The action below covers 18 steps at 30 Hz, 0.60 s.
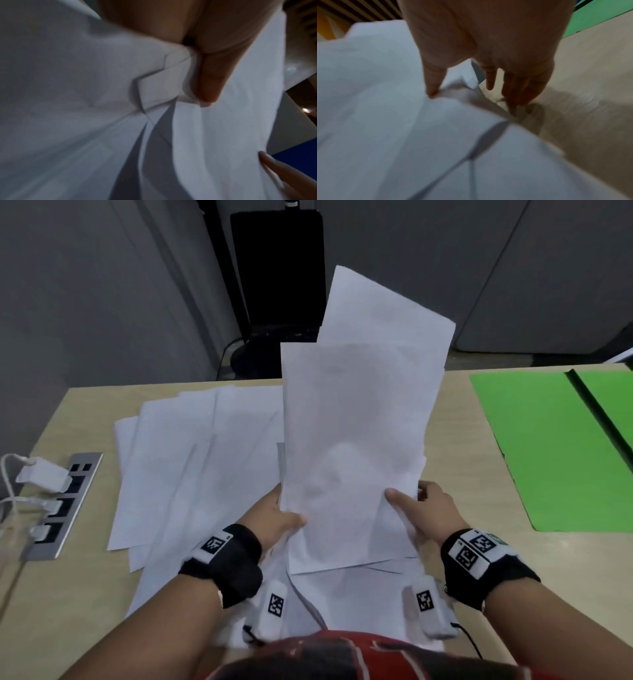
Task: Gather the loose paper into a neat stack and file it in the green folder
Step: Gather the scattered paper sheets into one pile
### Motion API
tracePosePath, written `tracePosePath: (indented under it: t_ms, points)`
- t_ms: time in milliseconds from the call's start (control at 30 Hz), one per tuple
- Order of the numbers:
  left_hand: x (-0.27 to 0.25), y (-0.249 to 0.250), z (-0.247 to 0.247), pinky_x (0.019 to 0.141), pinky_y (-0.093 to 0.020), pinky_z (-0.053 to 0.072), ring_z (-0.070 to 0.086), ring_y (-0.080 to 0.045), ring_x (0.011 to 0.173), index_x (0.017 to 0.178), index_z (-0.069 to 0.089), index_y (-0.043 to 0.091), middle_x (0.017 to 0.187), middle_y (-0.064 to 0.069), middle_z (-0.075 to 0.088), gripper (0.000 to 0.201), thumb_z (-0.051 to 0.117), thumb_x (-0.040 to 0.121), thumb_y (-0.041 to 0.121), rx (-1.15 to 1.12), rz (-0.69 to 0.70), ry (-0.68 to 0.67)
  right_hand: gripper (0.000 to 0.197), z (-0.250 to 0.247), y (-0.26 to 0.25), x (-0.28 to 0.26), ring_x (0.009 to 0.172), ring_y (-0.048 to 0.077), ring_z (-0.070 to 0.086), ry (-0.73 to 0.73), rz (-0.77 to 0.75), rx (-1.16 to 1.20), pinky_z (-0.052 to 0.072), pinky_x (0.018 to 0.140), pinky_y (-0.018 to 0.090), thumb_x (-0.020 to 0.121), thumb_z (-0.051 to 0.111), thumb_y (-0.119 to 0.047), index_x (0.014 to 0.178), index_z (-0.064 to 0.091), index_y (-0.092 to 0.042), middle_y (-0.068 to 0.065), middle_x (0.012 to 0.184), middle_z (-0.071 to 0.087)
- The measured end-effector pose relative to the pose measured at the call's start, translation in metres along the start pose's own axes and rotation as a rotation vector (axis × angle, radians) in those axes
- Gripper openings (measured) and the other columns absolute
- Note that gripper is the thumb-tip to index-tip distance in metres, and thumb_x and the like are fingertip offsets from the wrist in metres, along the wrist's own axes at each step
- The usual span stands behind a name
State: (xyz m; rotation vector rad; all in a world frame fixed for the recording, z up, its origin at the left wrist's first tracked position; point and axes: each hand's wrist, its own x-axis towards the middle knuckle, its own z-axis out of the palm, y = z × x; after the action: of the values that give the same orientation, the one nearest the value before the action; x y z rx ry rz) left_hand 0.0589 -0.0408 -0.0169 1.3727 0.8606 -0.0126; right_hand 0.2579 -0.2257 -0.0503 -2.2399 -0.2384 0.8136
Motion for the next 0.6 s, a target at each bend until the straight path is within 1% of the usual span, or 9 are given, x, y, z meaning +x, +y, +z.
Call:
tracePosePath:
  t_ms: [67, 167, 233, 300, 367, 433, 467, 533, 600]
  points:
    - [-0.007, 0.006, -0.005, 0.092, -0.036, 0.052, 0.066, -0.023, 0.105, 0.121, 0.056, 0.016, 0.113, -0.006, 0.07, 0.057, 0.066, 0.066, 0.005, -0.078, 0.044, -0.028, 0.083, -0.005, -0.004, -0.012, 0.099, 0.012, 0.067, -0.097, -0.085, 0.23, 0.053, 0.079, 0.024, 0.059, 0.08, -0.059, 0.125, 0.052, -0.017, -0.002, 0.117, 0.067]
    - [-0.015, 0.018, -0.011, 0.092, -0.038, 0.052, 0.065, -0.027, 0.106, 0.116, 0.059, 0.016, 0.112, -0.009, 0.071, 0.054, 0.068, 0.064, 0.005, -0.094, 0.121, -0.016, 0.051, -0.011, -0.022, -0.036, 0.097, 0.017, 0.072, -0.222, -0.194, 0.465, 0.059, 0.075, 0.025, 0.072, 0.08, -0.032, 0.118, 0.061, -0.019, 0.001, 0.11, 0.074]
    - [-0.022, 0.032, -0.011, 0.087, -0.035, 0.053, 0.067, -0.024, 0.103, 0.112, 0.06, 0.019, 0.106, -0.003, 0.073, 0.049, 0.067, 0.065, 0.008, -0.066, 0.198, 0.025, 0.036, -0.017, -0.04, -0.047, 0.095, 0.02, 0.072, -0.13, -0.283, 0.495, 0.058, 0.074, 0.027, 0.072, 0.078, -0.024, 0.106, 0.068, -0.016, 0.0, 0.099, 0.076]
    - [-0.031, 0.05, -0.01, 0.083, -0.028, 0.054, 0.068, -0.016, 0.1, 0.111, 0.061, 0.024, 0.105, 0.004, 0.073, 0.044, 0.065, 0.069, 0.011, -0.013, 0.3, 0.073, 0.037, -0.023, -0.056, -0.054, 0.094, 0.021, 0.07, 0.043, -0.412, 0.367, 0.055, 0.081, 0.033, 0.072, 0.078, -0.026, 0.106, 0.068, -0.014, 0.001, 0.098, 0.075]
    - [-0.04, 0.069, -0.006, 0.085, -0.027, 0.054, 0.067, -0.011, 0.1, 0.112, 0.06, 0.026, 0.106, 0.007, 0.072, 0.039, 0.065, 0.076, 0.012, 0.029, 0.412, 0.137, 0.027, -0.03, -0.071, -0.062, 0.088, 0.01, 0.068, 0.185, -0.514, 0.326, 0.052, 0.078, 0.026, 0.081, 0.074, -0.02, 0.106, 0.065, -0.017, -0.002, 0.096, 0.072]
    - [-0.05, 0.085, -0.001, 0.09, -0.031, 0.052, 0.066, -0.009, 0.102, 0.116, 0.059, 0.024, 0.11, 0.007, 0.07, 0.035, 0.063, 0.083, 0.012, 0.064, 0.517, 0.224, 0.017, -0.036, -0.085, -0.077, 0.079, -0.008, 0.064, 0.275, -0.625, 0.367, 0.048, 0.07, 0.011, 0.085, 0.069, -0.018, 0.1, 0.063, -0.023, -0.011, 0.091, 0.069]
    - [-0.056, 0.092, 0.001, 0.09, -0.028, 0.051, 0.065, -0.006, 0.103, 0.118, 0.058, 0.023, 0.111, 0.008, 0.069, 0.034, 0.061, 0.086, 0.013, 0.073, 0.566, 0.263, 0.015, -0.038, -0.092, -0.086, 0.078, -0.01, 0.063, 0.315, -0.682, 0.374, 0.047, 0.069, 0.007, 0.086, 0.068, -0.02, 0.1, 0.064, -0.022, -0.012, 0.091, 0.069]
    - [-0.069, 0.103, 0.005, 0.083, -0.014, 0.049, 0.063, 0.005, 0.097, 0.115, 0.058, 0.022, 0.106, 0.013, 0.068, 0.029, 0.06, 0.088, 0.013, 0.074, 0.664, 0.321, 0.025, -0.041, -0.102, -0.101, 0.084, -0.003, 0.064, 0.393, -0.777, 0.374, 0.049, 0.074, 0.014, 0.086, 0.065, -0.028, 0.106, 0.066, -0.013, -0.006, 0.093, 0.07]
    - [-0.082, 0.111, 0.008, 0.077, -0.005, 0.044, 0.061, 0.013, 0.092, 0.107, 0.057, 0.031, 0.098, 0.021, 0.065, 0.028, 0.062, 0.087, 0.012, 0.108, 0.756, 0.368, 0.034, -0.044, -0.11, -0.115, 0.094, 0.009, 0.067, 0.411, -0.848, 0.403, 0.052, 0.08, 0.026, 0.085, 0.063, -0.032, 0.111, 0.065, -0.009, 0.0, 0.099, 0.071]
